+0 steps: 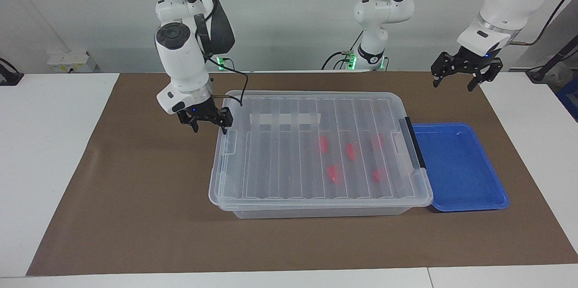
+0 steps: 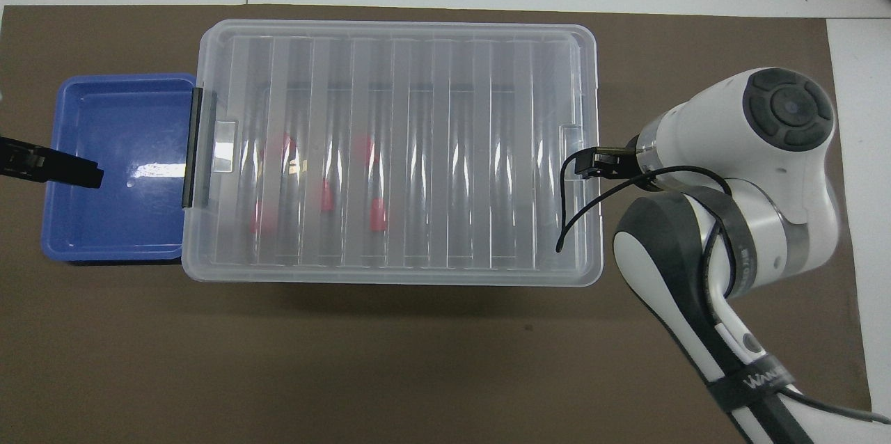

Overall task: Place red block in blue tray from box
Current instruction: 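Slide the clear lid away from the blue tray with the right gripper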

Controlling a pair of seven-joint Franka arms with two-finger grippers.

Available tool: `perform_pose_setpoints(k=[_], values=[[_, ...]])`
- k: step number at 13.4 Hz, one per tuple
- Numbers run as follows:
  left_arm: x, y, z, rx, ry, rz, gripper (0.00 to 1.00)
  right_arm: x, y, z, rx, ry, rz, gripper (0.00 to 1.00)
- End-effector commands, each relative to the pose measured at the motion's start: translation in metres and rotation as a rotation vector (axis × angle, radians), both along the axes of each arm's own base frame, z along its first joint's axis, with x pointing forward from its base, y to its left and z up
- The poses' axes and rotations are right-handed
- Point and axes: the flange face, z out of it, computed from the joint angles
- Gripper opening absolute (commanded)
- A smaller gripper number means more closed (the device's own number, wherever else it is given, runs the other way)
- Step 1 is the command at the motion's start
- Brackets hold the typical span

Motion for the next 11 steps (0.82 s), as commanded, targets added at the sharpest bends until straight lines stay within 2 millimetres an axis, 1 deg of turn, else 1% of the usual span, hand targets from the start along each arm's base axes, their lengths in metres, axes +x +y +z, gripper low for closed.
perform_pose_setpoints(k=[1, 2, 8, 11], values=[[-0.009, 0.001, 0.001, -0.014, -0.014, 0.01, 1.0, -0.005, -0.031, -0.001, -0.013, 0.009, 0.079, 0.95], [-0.009, 0.001, 0.001, -0.014, -0.014, 0.01, 1.0, -0.005, -0.04, -0.001, -0.017, 0.014, 0.118, 0.95], [-0.009, 0.001, 0.001, -0.014, -0.014, 0.01, 1.0, 0.004, -0.119, -0.001, -0.043, 0.016, 0.335, 0.95], [-0.009, 0.001, 0.001, -0.014, -0.014, 0.01, 1.0, 0.006, -0.15, -0.001, -0.093, 0.026, 0.446, 0.95]])
